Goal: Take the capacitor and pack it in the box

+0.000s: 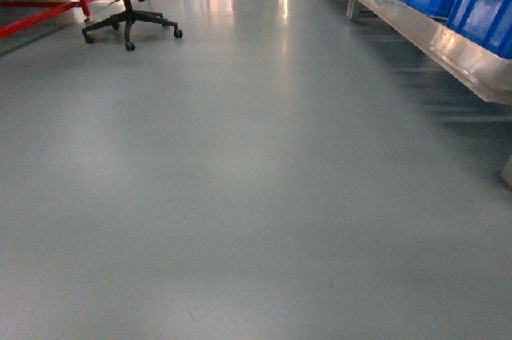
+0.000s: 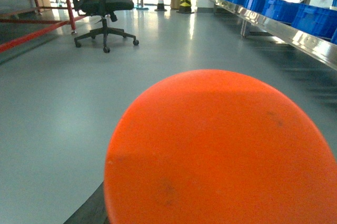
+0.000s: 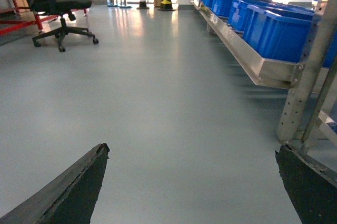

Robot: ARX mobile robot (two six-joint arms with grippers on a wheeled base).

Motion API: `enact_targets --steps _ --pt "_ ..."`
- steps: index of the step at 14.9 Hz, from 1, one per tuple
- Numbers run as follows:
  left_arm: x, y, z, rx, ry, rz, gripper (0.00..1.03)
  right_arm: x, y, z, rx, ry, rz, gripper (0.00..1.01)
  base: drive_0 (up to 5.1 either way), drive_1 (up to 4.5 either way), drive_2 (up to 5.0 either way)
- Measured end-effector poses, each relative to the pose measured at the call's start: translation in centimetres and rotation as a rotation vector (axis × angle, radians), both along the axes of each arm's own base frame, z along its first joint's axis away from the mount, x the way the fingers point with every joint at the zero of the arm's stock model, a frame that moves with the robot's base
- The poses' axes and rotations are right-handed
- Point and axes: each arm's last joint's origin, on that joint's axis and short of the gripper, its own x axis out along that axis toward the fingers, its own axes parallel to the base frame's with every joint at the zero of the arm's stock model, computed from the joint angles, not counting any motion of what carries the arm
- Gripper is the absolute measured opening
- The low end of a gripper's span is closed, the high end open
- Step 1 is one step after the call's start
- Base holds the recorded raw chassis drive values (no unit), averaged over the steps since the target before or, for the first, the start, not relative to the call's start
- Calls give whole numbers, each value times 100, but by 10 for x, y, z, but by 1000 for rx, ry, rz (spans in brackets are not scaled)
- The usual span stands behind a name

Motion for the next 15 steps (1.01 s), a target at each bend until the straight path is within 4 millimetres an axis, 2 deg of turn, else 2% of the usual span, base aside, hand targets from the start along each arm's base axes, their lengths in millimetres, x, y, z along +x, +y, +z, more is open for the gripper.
enact_targets --steps 15 --pt "0 0 0 0 5 0 44 0 0 0 0 2 0 98 -503 243 243"
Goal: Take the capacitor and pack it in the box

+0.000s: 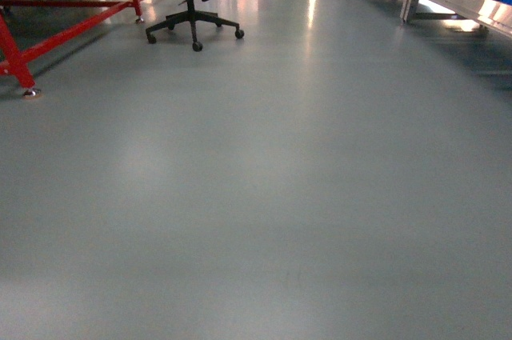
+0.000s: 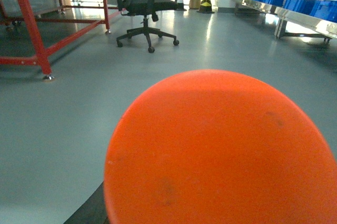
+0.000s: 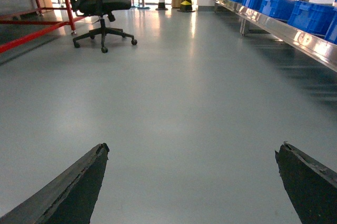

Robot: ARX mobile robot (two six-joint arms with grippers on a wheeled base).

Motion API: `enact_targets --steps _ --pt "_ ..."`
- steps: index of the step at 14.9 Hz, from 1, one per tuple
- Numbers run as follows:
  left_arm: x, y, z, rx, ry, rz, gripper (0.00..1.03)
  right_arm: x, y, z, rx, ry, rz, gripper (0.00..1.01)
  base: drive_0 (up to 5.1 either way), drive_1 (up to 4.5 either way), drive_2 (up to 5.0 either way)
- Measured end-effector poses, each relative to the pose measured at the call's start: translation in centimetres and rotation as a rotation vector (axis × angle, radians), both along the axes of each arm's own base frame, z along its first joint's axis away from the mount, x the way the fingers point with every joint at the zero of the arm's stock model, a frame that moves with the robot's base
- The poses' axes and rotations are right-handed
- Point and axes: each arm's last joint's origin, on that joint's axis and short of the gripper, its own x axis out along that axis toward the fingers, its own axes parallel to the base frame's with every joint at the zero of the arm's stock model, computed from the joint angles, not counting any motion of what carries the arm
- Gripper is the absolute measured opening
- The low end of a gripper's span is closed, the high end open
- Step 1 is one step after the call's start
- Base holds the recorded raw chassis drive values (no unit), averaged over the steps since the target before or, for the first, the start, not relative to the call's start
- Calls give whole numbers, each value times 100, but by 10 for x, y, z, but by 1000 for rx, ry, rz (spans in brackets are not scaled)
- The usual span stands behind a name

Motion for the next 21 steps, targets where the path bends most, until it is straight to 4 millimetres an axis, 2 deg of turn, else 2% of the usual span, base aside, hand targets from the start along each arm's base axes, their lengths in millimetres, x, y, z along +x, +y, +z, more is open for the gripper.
enact_targets --steps 21 --pt "0 0 0 0 -2 3 44 0 0 0 0 -5 0 98 -498 247 247"
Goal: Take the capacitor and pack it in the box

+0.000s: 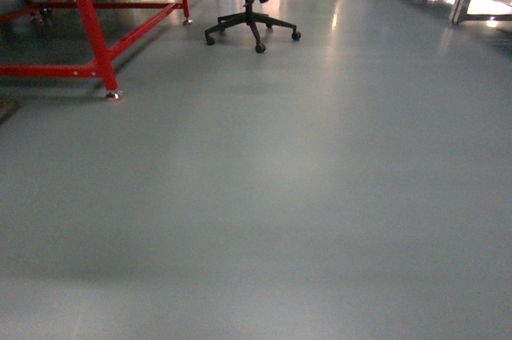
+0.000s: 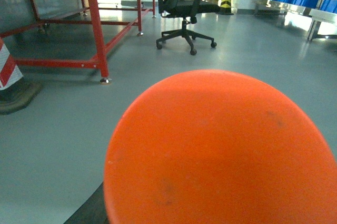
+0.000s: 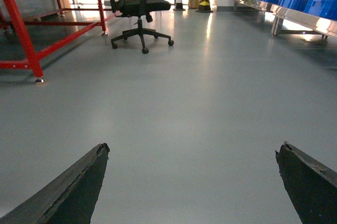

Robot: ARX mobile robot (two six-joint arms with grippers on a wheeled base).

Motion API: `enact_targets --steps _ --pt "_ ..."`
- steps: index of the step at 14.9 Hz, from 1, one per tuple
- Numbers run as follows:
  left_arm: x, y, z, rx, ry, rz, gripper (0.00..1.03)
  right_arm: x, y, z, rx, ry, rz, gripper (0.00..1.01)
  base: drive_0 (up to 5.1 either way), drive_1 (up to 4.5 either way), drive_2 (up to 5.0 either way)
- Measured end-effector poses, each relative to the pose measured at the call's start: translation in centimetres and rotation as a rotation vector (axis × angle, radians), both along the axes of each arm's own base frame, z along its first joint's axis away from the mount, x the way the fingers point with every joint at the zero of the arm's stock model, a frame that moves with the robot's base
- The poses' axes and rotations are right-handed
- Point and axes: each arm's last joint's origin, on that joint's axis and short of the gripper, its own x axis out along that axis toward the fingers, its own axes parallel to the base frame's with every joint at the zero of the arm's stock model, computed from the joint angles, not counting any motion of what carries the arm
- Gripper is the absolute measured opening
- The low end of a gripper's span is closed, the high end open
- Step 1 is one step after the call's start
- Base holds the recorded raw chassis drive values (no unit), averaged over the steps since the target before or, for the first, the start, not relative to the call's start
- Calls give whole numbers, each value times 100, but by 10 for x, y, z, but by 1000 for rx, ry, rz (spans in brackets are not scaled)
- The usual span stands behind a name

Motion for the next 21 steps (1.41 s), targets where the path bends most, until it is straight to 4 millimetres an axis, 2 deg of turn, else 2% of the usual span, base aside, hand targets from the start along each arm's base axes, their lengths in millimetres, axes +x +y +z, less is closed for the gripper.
enact_targets --steps 21 --pt "0 0 0 0 2 -2 44 0 0 0 0 3 0 98 -506 239 239"
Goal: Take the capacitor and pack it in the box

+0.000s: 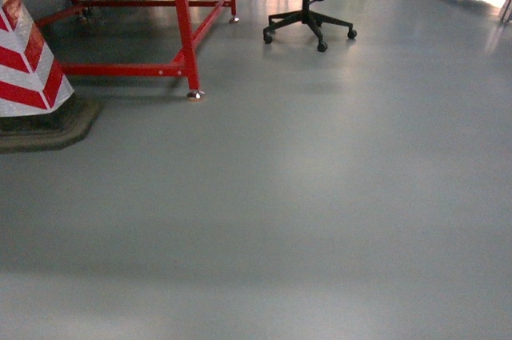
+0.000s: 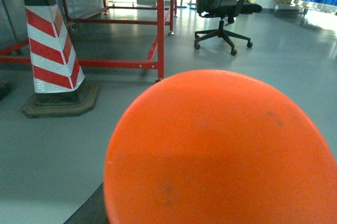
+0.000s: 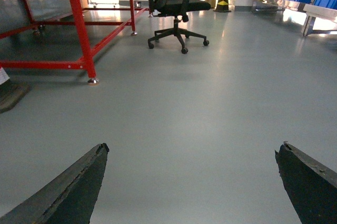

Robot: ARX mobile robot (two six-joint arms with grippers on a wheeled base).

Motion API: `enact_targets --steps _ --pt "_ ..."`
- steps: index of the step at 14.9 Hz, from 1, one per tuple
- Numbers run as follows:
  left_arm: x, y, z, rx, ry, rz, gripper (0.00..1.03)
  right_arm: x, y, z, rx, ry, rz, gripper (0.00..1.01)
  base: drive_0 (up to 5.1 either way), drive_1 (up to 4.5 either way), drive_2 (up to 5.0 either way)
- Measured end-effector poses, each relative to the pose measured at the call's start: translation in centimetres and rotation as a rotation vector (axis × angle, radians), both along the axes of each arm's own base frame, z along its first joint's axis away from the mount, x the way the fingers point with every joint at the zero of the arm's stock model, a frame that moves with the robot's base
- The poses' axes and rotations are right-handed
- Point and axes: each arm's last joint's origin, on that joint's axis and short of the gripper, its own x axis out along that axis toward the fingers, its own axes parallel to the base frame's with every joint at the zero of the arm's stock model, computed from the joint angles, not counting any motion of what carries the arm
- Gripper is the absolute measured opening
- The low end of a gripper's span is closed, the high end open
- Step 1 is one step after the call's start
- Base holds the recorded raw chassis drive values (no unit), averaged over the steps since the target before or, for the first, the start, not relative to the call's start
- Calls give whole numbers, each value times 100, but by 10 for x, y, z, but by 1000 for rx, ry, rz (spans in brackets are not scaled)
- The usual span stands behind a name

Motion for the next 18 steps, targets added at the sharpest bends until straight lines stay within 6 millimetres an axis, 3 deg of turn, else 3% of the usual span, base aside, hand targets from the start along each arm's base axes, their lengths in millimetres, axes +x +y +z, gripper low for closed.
enact_targets --steps 18 --pt "0 0 0 0 -2 0 44 0 0 0 0 -1 0 98 -501 244 244"
